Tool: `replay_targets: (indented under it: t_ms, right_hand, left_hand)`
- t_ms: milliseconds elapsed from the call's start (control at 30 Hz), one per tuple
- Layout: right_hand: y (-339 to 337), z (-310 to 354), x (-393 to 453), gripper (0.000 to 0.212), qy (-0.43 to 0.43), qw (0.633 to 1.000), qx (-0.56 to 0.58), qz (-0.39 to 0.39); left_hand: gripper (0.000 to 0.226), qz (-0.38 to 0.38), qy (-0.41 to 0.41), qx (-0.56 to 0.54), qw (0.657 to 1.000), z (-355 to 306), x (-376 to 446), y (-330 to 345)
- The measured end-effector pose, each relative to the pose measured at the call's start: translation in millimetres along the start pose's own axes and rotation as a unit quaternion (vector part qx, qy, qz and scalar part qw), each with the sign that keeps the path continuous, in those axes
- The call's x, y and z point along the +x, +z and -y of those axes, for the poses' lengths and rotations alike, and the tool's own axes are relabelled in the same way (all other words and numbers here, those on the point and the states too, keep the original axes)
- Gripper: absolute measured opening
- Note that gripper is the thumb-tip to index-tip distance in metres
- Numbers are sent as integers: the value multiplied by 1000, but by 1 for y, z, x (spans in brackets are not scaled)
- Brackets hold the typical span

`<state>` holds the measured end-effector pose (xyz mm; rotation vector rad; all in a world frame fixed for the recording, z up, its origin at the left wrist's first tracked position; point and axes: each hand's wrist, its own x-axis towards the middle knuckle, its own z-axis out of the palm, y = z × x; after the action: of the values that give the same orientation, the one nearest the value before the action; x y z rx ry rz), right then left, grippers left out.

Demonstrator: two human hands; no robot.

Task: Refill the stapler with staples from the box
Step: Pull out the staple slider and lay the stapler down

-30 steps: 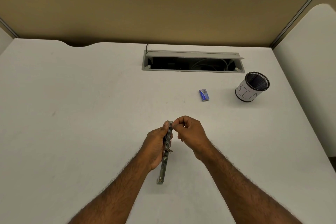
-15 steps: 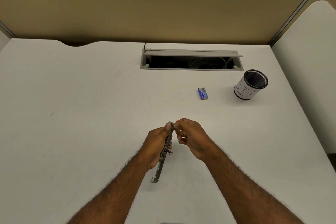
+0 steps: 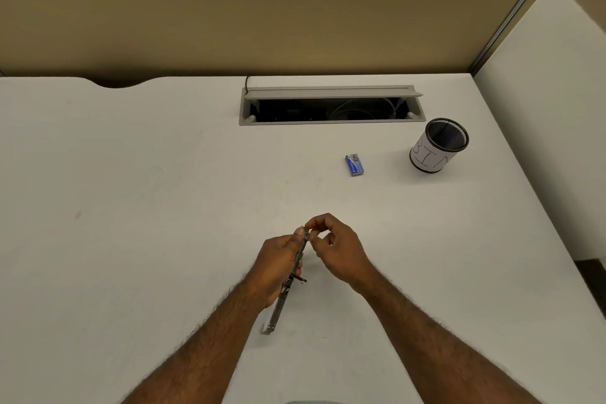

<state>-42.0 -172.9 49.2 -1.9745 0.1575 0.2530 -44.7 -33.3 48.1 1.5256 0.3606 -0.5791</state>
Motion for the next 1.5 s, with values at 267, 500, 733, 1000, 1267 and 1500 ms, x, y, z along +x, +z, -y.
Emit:
replay_targets:
  t_ms: [267, 500, 733, 1000, 1267, 1500]
  right_hand:
    - [2, -5, 0, 12, -46, 998, -41, -4]
    - [-7, -11, 5, 1, 42, 998, -14, 33]
    - [-2, -33, -5, 13, 262, 960, 98, -22]
    - [0, -41, -10, 13, 274, 950, 131, -66]
    - [2, -40, -11, 14, 237, 964, 97, -78]
    - [9, -22, -11, 8, 80, 995, -4, -51]
  left_hand:
    - [42, -27, 19, 86, 996, -3, 1, 1]
    - [45, -52, 116, 332, 935, -1, 4, -2]
    - [26, -126, 134, 415, 891, 8, 16, 8]
    - [20, -158, 119, 358, 912, 16, 23, 1]
    - [21, -64, -54, -1, 996, 11, 20, -18]
    - [29, 15, -95, -176, 980, 9, 14, -17]
